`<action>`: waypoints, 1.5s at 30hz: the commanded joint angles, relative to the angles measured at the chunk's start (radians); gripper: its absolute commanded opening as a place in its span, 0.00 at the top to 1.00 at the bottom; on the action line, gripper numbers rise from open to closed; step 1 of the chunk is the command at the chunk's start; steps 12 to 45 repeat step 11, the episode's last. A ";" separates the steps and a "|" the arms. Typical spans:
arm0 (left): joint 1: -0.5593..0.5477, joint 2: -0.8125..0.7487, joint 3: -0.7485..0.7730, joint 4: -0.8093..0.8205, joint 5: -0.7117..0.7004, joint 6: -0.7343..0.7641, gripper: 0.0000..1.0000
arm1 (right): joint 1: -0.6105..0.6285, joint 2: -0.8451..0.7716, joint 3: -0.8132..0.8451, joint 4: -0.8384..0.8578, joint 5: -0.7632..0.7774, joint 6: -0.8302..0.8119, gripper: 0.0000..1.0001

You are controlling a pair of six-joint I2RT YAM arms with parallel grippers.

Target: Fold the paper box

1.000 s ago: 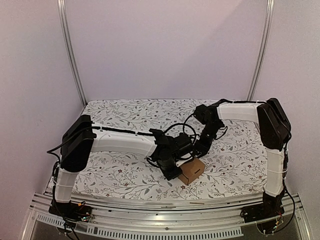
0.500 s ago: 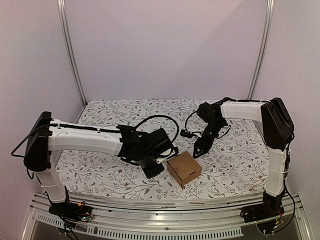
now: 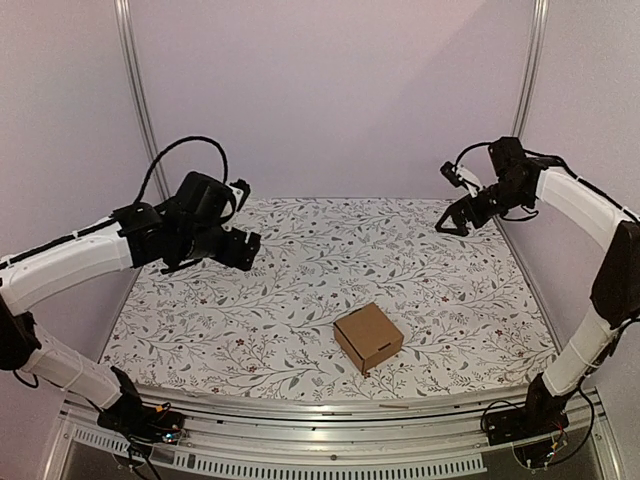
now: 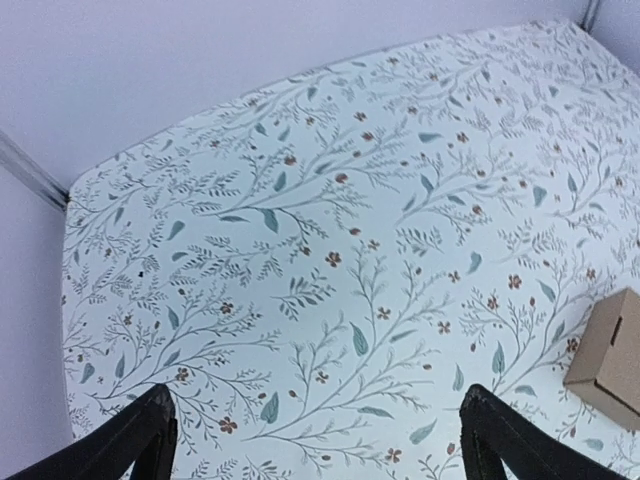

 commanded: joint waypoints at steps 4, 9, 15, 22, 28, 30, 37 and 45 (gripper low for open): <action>0.193 -0.082 -0.018 0.146 -0.020 -0.063 0.01 | -0.051 -0.310 -0.213 0.508 0.219 0.414 0.01; 0.190 -0.057 -0.029 0.137 0.065 -0.123 0.01 | -0.044 -0.399 -0.324 0.565 0.300 0.451 0.01; 0.184 -0.065 -0.041 0.142 0.081 -0.151 0.01 | -0.043 -0.398 -0.343 0.562 0.317 0.430 0.01; 0.184 -0.065 -0.041 0.142 0.081 -0.151 0.01 | -0.043 -0.398 -0.343 0.562 0.317 0.430 0.01; 0.184 -0.065 -0.041 0.142 0.081 -0.151 0.01 | -0.043 -0.398 -0.343 0.562 0.317 0.430 0.01; 0.184 -0.065 -0.041 0.142 0.081 -0.151 0.01 | -0.043 -0.398 -0.343 0.562 0.317 0.430 0.01; 0.184 -0.065 -0.041 0.142 0.081 -0.151 0.01 | -0.043 -0.398 -0.343 0.562 0.317 0.430 0.01; 0.184 -0.065 -0.041 0.142 0.081 -0.151 0.01 | -0.043 -0.398 -0.343 0.562 0.317 0.430 0.01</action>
